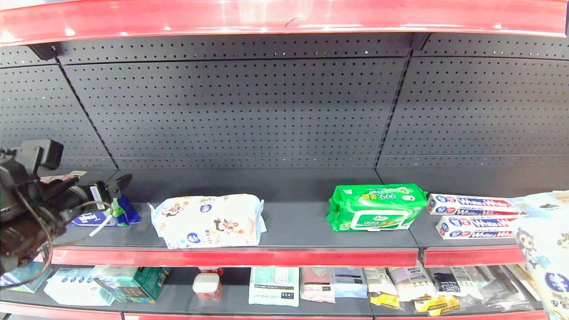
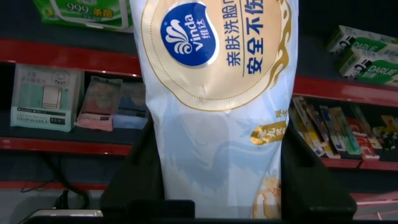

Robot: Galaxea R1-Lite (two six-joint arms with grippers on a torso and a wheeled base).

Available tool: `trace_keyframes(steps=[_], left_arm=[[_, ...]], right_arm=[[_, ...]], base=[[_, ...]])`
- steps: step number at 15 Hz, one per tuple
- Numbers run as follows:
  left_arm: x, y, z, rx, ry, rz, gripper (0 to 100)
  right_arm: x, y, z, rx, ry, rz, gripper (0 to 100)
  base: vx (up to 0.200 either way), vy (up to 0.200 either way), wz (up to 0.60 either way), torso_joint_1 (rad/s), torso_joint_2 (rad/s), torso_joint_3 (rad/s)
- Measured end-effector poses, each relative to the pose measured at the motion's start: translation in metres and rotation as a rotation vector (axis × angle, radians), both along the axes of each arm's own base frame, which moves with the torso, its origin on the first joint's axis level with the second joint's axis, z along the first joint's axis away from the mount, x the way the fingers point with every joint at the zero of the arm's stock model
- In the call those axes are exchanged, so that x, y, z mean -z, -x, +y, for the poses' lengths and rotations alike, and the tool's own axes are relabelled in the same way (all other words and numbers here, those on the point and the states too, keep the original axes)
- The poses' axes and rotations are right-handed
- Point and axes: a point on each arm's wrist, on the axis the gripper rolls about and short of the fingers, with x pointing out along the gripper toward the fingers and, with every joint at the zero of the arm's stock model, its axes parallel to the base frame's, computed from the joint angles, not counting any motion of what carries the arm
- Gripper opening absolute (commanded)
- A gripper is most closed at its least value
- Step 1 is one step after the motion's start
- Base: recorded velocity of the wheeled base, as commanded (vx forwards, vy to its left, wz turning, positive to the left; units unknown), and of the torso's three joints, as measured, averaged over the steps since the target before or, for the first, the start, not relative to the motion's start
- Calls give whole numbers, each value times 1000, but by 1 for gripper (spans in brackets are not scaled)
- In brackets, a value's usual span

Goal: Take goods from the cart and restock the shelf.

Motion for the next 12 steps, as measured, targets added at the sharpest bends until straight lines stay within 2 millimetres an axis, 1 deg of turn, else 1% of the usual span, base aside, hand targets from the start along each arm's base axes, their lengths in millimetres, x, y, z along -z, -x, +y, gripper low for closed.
trace_keyframes(steps=[2, 5, 6, 8, 12], left_arm=[[1, 36, -15, 122, -1, -11, 100], [2, 82, -25, 248, 4, -54, 100], [3, 95, -26, 265, 2, -62, 100], [5, 113, -27, 282, -14, -61, 100], [10, 158, -28, 304, -26, 15, 100]], right_arm=[[-8, -3, 1, -26, -4, 6, 0], [-26, -15, 1, -44, 15, 43, 0], [-33, -20, 1, -48, 29, 47, 0], [-40, -27, 1, -57, 64, 52, 0], [-38, -32, 1, -78, 61, 87, 0]], base=[[0, 0, 0, 0, 0, 0], [0, 0, 0, 0, 0, 0], [0, 0, 0, 0, 0, 0], [0, 0, 0, 0, 0, 0], [0, 0, 0, 0, 0, 0]])
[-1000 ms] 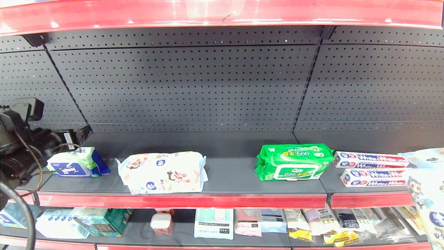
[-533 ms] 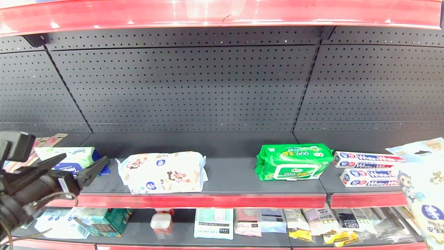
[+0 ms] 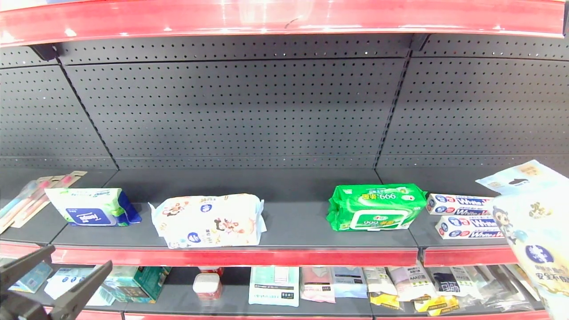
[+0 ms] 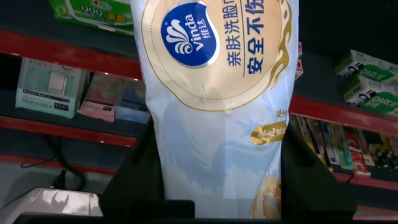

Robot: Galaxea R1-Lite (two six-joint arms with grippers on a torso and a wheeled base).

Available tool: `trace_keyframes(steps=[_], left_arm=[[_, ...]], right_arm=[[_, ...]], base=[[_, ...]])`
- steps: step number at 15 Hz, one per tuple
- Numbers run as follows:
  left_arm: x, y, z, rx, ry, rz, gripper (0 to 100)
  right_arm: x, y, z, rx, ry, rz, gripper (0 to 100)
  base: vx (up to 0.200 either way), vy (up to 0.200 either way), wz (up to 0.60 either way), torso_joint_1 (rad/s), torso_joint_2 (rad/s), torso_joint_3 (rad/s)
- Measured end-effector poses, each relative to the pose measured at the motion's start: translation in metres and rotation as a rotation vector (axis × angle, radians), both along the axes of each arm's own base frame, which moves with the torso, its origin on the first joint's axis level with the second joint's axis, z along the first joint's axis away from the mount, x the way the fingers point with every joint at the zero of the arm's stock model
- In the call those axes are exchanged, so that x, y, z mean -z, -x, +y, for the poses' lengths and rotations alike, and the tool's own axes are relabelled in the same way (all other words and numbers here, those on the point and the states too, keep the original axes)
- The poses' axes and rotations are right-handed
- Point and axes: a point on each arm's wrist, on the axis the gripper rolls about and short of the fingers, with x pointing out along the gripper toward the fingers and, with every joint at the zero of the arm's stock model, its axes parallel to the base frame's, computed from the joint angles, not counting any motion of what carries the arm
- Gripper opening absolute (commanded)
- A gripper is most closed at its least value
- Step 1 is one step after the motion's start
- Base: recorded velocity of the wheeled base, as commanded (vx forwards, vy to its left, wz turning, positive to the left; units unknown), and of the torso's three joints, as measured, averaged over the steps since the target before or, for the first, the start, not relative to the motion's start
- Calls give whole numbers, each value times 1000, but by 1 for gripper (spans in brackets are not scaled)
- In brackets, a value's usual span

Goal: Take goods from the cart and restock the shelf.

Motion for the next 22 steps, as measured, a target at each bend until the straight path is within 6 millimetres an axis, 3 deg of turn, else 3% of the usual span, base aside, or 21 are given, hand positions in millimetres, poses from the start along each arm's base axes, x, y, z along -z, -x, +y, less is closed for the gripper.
trace_keyframes(steps=[5, 15, 17, 22], left_arm=[[-1, 51, -1, 23, -9, -4, 100], [11, 80, -1, 28, -49, -88, 100], [13, 83, -1, 27, -51, -97, 100], [31, 100, -1, 31, -72, -72, 100]], right_arm=[[0, -1, 0, -1, -1, 5, 0], [-3, -3, 0, -1, -2, 9, 0], [-10, -5, 0, -2, -1, 1, 0], [-49, -18, 2, -94, 37, -59, 0]], base=[[0, 0, 0, 0, 0, 0], [0, 0, 540, 5, 4, 2], [0, 0, 300, 1, 1, 6], [0, 0, 0, 0, 0, 0]])
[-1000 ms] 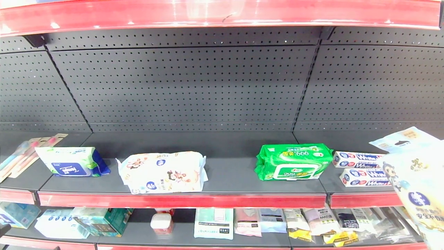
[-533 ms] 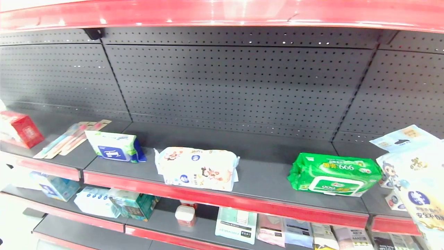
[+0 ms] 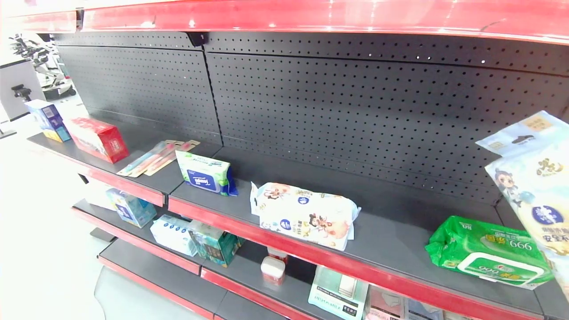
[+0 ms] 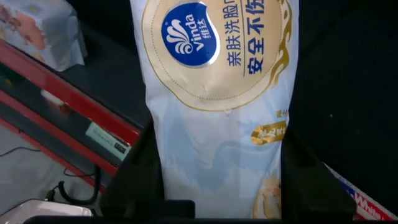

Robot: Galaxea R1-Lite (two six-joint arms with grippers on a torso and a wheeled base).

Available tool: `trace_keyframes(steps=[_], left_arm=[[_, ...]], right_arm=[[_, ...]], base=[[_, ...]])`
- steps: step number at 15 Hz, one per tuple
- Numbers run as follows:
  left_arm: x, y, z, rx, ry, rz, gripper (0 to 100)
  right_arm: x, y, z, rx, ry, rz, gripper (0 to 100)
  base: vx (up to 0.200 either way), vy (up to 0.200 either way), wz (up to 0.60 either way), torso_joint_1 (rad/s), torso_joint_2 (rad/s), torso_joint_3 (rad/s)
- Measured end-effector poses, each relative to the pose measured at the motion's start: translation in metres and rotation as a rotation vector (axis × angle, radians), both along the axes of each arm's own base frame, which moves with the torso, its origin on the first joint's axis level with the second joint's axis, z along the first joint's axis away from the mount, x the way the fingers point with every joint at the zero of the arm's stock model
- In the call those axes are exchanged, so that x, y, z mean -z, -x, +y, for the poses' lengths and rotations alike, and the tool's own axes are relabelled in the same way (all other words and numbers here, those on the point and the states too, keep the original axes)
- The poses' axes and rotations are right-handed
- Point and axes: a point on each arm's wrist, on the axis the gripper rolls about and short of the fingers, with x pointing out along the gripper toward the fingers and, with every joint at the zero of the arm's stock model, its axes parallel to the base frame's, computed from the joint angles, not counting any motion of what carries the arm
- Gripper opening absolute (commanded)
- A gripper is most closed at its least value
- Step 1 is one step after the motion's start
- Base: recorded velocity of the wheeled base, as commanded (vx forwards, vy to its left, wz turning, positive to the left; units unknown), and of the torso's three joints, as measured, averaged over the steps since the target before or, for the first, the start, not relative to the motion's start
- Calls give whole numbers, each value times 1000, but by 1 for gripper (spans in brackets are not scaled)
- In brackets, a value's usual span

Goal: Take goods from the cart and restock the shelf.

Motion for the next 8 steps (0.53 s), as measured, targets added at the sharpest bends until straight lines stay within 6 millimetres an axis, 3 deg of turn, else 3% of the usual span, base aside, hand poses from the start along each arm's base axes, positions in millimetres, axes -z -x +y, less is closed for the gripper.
trace_keyframes(steps=[4, 8], left_arm=[[18, 6, 0, 3, -1, -39, 100], [17, 8, 0, -27, 77, -52, 100]], right_arm=[[-13, -17, 3, -98, 51, 19, 0], [-36, -46, 10, -192, 42, -6, 0]], base=[[0, 0, 0, 0, 0, 0], [0, 0, 0, 0, 0, 0]])
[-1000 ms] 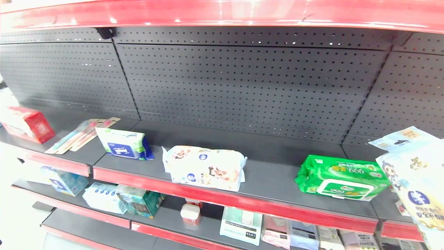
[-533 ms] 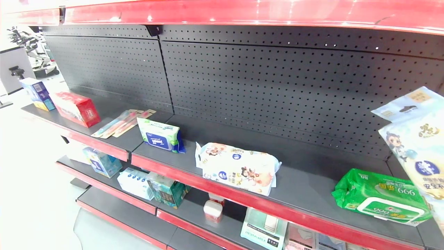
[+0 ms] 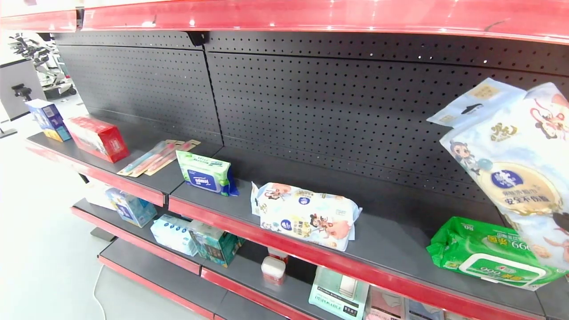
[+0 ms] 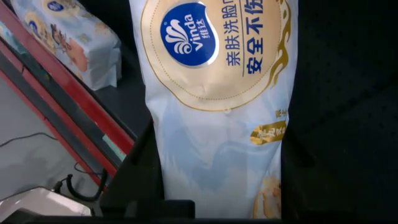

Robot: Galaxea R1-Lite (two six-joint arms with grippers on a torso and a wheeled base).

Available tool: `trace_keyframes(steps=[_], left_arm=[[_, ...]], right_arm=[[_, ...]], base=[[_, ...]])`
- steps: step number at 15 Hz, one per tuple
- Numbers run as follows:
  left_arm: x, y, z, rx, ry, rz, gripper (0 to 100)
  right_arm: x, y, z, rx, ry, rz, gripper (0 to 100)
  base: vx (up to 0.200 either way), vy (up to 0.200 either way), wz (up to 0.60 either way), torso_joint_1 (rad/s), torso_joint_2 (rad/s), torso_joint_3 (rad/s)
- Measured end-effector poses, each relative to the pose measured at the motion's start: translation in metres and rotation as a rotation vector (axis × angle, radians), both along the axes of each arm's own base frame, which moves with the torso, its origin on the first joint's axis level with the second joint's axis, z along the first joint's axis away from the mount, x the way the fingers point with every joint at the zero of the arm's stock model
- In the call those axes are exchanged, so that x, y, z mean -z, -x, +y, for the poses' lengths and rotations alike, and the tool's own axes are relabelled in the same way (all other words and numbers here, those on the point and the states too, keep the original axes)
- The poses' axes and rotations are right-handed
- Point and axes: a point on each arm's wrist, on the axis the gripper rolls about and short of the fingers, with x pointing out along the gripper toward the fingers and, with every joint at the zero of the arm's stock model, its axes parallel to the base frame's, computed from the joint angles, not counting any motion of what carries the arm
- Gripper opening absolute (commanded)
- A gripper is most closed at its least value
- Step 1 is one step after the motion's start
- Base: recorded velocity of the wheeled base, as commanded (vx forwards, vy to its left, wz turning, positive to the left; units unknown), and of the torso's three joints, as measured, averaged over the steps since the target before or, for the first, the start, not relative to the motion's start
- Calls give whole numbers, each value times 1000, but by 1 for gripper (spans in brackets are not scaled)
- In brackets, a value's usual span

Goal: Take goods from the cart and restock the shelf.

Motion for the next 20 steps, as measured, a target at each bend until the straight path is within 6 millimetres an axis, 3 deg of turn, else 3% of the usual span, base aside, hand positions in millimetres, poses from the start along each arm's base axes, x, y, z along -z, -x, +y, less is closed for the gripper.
trace_keyframes(steps=[3, 7, 10, 14, 20], left_arm=[[3, -1, 4, -169, -8, 9, 100], [3, -2, 5, -210, -16, -3, 100], [-5, -8, 6, -250, 11, -195, 100], [14, -13, 4, -181, 37, -96, 100], [15, -14, 4, -180, 39, -90, 100]], right_arm=[[-4, -19, 6, -35, -4, -7, 0], [0, -27, 7, -40, -2, 22, 0], [0, -28, 7, -38, -2, 27, 0], [-1, -30, 8, -40, 0, 27, 0], [1, -42, 12, -64, 8, 57, 0]], base=[[0, 0, 0, 0, 0, 0], [0, 0, 0, 0, 0, 0], [0, 0, 0, 0, 0, 0], [0, 0, 0, 0, 0, 0], [0, 0, 0, 0, 0, 0]])
